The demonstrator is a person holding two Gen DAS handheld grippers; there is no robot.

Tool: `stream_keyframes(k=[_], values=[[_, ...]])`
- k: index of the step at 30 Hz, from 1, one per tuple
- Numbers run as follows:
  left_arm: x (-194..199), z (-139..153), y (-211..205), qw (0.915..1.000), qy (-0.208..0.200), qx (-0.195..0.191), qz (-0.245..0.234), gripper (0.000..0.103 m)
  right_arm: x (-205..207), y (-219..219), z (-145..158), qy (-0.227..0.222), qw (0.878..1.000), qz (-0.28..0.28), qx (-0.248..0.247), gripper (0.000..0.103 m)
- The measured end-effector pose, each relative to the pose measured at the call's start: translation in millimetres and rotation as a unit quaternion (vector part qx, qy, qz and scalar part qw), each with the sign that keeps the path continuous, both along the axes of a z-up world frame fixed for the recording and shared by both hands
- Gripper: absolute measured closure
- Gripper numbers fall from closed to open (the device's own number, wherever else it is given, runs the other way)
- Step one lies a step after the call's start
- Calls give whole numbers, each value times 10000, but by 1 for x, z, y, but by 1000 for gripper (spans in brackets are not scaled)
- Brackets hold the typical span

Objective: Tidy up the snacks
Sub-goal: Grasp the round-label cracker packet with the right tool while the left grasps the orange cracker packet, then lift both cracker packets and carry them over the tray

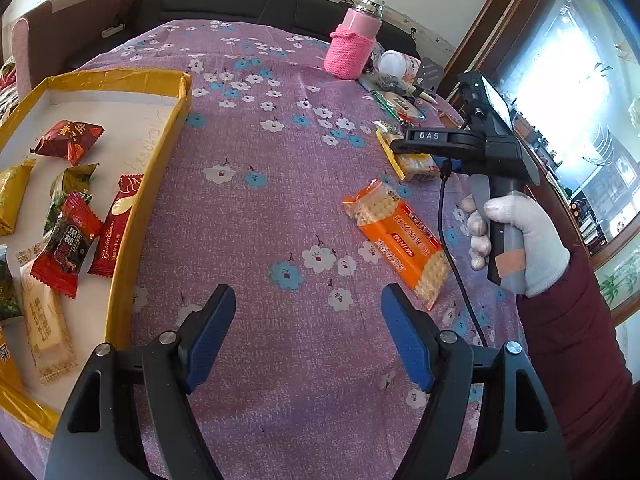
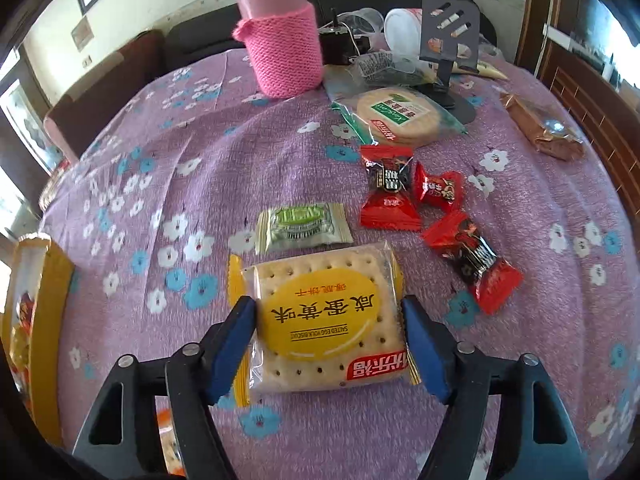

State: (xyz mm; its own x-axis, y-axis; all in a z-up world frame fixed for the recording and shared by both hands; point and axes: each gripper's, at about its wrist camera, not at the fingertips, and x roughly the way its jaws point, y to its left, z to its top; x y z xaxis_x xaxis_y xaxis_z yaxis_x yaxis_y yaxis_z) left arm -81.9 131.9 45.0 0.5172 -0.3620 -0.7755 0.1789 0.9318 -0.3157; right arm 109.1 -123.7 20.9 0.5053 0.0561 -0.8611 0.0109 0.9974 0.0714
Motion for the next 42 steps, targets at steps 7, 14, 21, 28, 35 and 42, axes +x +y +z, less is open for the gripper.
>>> stream_keyframes(k=[7, 14, 21, 28, 35, 42], values=[[4, -1, -20, 9990, 259, -252, -247, 28, -38, -14, 2, -35, 9997, -125, 203, 30], [43, -17, -65, 9966, 662, -388, -299, 28, -100, -52, -2, -716, 9919, -559, 887, 30], [72, -27, -120, 9980, 493, 354, -177, 28, -106, -79, -1, -865, 9833, -764, 1409, 32], [78, -37, -150, 9879, 167, 1509, -333, 18, -104, -96, -9, -670, 9770, -882, 1821, 61], [68, -34, -143, 9848, -79, 1619, -623, 48, -104, -93, -6, -743, 9736, -750, 2023, 38], [57, -28, -97, 9933, 49, 1108, -320, 49, -102, -85, -7, -826, 9786, -756, 1727, 27]])
